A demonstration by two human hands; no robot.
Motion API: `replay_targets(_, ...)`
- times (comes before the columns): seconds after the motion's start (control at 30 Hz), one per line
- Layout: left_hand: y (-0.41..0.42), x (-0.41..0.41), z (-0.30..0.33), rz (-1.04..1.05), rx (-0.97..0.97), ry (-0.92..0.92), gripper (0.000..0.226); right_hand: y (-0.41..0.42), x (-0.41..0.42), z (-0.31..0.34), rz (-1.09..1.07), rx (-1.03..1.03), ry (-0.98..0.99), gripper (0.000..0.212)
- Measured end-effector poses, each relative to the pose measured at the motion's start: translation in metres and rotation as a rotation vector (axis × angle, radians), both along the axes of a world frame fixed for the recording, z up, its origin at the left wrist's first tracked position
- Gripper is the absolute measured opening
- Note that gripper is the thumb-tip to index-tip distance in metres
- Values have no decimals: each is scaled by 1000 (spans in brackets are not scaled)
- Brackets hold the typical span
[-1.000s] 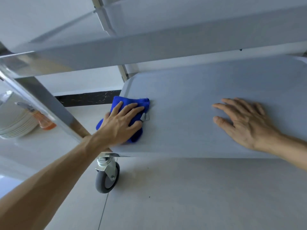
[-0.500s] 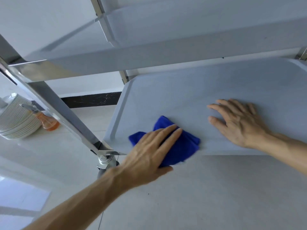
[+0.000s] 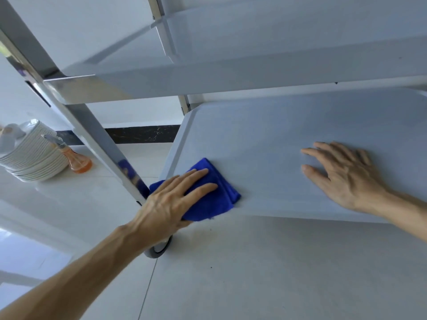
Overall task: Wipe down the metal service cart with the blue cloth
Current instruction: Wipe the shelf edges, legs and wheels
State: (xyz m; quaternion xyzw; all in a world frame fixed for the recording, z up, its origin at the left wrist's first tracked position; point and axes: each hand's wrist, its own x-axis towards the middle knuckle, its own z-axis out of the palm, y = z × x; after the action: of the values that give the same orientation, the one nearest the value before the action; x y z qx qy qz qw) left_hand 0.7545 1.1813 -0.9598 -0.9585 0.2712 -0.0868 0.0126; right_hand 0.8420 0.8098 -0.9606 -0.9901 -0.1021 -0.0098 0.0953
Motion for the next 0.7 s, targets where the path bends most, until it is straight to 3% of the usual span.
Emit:
replay_targets(0.07, 11, -7, 3, 57, -17, 16, 84, 0, 0, 0, 9, -3, 4, 58)
replay_targets(0.13, 9, -12, 11, 83, -184, 68, 75, -1, 0, 0, 8, -3, 20, 64)
replay_targets(0.27, 1, -35, 40, 269, -800, 292, 53, -3, 2, -5, 1, -25, -25, 63)
replay_targets(0.43, 24, -98, 48, 524, -1748, 780, 44, -12, 12, -24, -37, -90, -58, 60)
replay_targets(0.5, 36, -114, 55, 565, -2041, 743, 40, -23, 27, -42, -48, -118, -26, 58)
replay_targets(0.57, 50, -121, 69, 569, -2191, 542, 34, -34, 39, -57, -43, -134, 20, 58)
replay_targets(0.7, 67, -111, 115, 372, -2093, 175, 46, -36, 51, -60, -16, -197, 69, 69)
